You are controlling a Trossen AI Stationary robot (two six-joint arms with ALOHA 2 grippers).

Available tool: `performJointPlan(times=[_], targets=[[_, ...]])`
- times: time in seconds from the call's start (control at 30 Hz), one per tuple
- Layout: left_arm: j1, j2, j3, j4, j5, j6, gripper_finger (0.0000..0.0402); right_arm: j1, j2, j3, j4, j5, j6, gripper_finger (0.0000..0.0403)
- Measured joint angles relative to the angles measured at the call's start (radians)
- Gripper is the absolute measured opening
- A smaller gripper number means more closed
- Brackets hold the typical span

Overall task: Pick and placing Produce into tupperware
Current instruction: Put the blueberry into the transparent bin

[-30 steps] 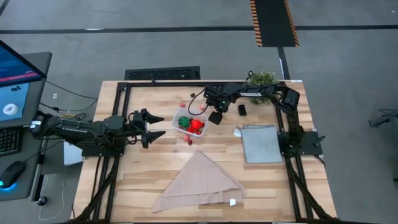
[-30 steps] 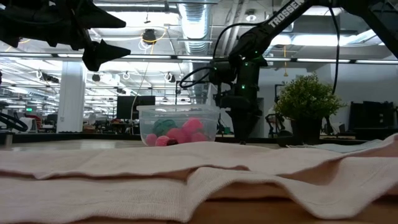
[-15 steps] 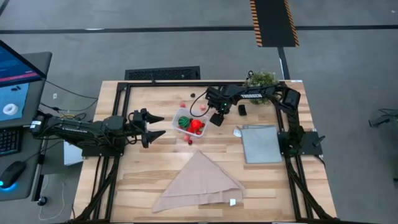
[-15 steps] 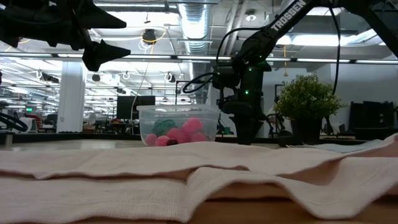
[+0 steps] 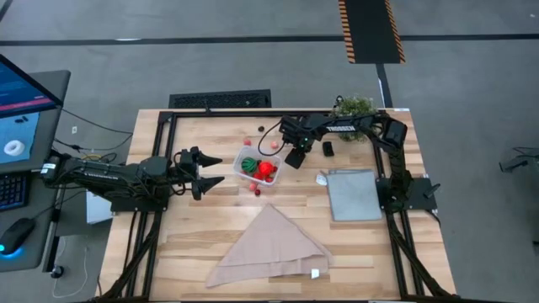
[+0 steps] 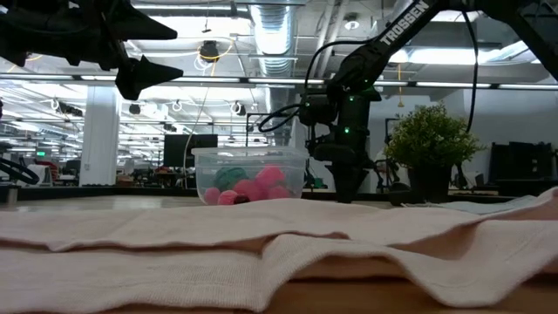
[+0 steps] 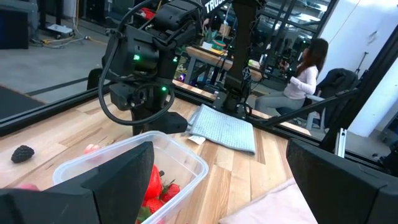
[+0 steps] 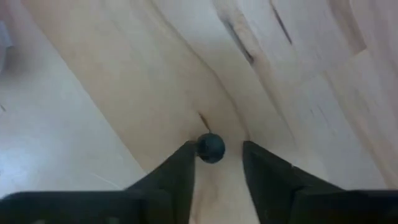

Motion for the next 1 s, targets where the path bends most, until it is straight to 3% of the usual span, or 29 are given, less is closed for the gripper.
performJointPlan(times=[0.27,0.57,1.0], targets=[[0.0,0.0,0.0,0.0,0.0,0.001,0.0357,0.0,0.001,0.0,0.006,-0.002,-0.004,0.0078],[0.0,0.0,0.0,0.0,0.0,0.003,0.0357,0.0,0.002,0.003,0.004,-0.004,-0.019,0.0078],[0.0,0.0,0.0,-0.004,0.0,0.008,0.0358,-0.01,0.008,0.126,-0.078,-0.012,-0.037,0.0076]])
